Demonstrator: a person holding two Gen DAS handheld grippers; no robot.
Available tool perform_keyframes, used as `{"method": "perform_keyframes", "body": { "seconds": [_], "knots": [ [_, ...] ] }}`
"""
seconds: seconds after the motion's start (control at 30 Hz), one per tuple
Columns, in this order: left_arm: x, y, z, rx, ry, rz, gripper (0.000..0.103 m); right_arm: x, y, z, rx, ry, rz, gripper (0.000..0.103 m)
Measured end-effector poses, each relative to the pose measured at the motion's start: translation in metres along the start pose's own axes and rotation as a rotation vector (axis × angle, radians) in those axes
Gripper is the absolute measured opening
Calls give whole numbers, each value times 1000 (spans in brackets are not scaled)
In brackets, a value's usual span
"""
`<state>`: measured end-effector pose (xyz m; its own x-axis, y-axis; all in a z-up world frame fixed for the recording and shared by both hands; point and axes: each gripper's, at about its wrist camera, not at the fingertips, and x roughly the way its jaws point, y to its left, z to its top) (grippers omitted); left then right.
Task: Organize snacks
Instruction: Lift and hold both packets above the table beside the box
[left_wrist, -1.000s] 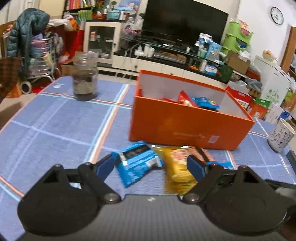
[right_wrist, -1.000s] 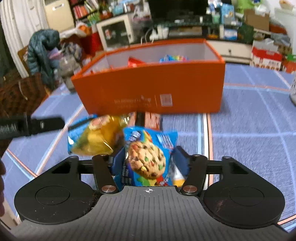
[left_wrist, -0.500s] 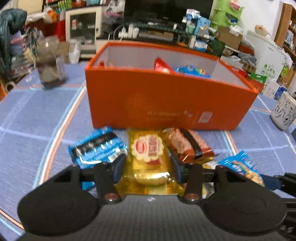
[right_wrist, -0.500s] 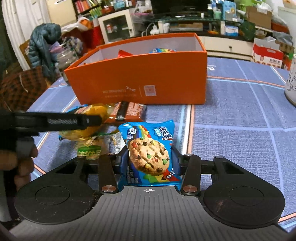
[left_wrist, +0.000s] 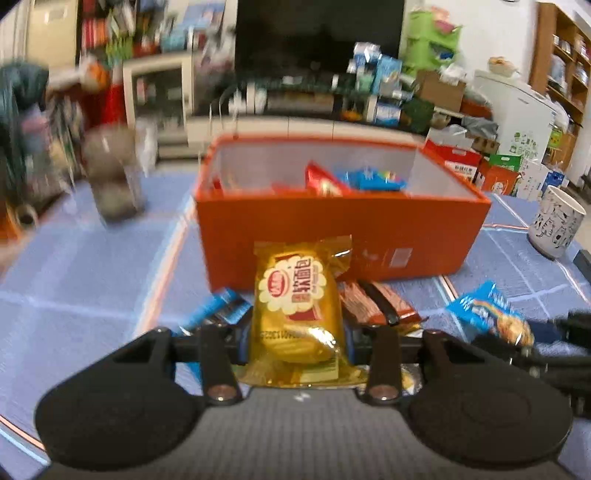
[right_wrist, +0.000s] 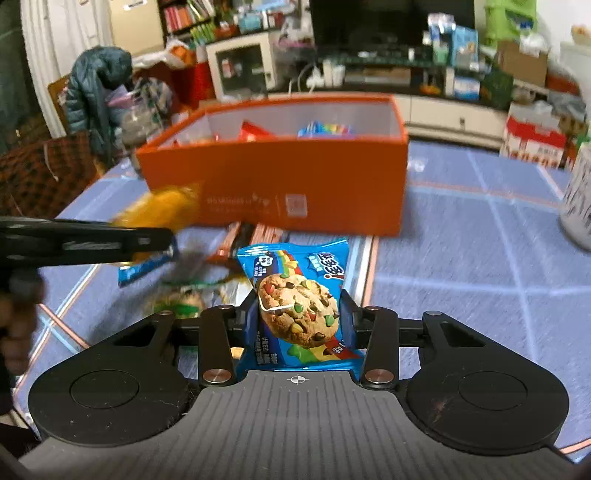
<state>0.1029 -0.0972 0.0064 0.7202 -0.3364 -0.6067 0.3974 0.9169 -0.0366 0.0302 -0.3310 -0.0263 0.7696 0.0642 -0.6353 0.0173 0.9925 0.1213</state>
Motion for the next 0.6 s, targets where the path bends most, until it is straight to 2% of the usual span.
{"method": "perform_keyframes", "body": {
  "seconds": [0.27, 0.6],
  "knots": [
    [-36, 18, -5, 54, -76, 113, 40, -14, 8, 7, -41, -61, -29, 27],
    [-47, 23, -5, 73, -103, 138, 40, -19, 15, 8, -60, -82, -36, 27]
  ]
}}
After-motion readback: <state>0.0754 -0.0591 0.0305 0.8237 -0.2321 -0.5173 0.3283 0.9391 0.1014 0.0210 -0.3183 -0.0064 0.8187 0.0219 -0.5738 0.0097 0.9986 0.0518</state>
